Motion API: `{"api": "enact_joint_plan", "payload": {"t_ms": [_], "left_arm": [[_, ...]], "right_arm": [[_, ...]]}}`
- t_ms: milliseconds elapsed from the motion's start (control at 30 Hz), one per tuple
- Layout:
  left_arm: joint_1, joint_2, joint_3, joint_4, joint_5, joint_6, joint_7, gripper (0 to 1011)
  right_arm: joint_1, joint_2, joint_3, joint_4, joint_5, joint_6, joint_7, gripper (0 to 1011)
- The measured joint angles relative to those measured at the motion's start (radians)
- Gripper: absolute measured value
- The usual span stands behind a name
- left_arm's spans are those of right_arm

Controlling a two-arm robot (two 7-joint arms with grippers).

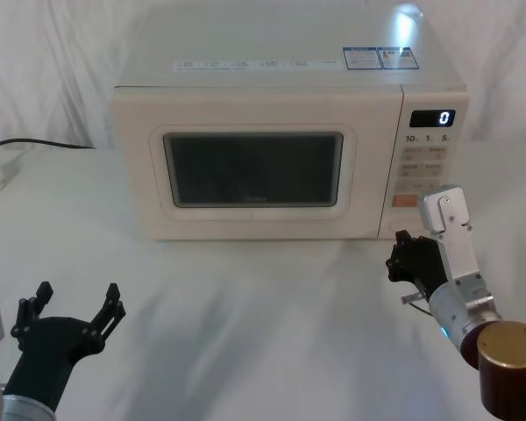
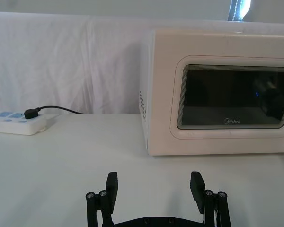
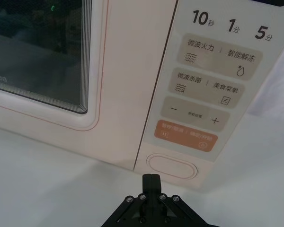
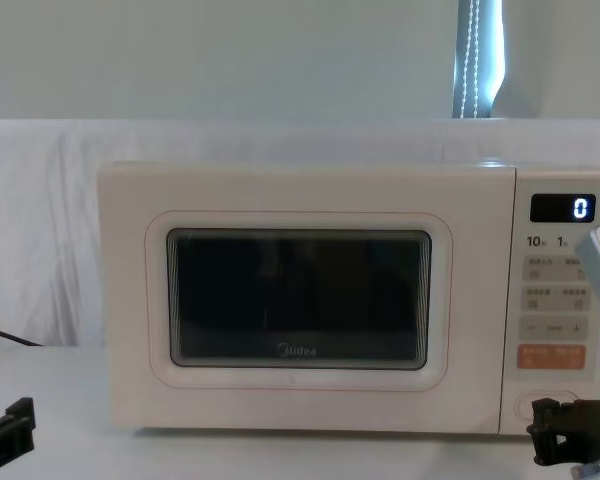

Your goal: Press the button to open the microwave door with one hand; close the microwave door with the other hand.

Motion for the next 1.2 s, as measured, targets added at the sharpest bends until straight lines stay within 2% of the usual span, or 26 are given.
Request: {"api": "enact_joint_plan", "payload": {"t_ms": [400, 1200], "left_arm": [[0.000, 0.000, 0.000, 0.000, 0.000, 0.000, 0.000, 1001], [0.000, 0.000, 0.000, 0.000, 0.000, 0.000, 0.000, 1001]], "right_arm": [[0.013, -0.005, 0.009, 0.023, -0.006, -0.002, -0.008, 0], [0.075, -0.011, 0.019, 0.099, -0.030, -0.005, -0.021, 0]]}}
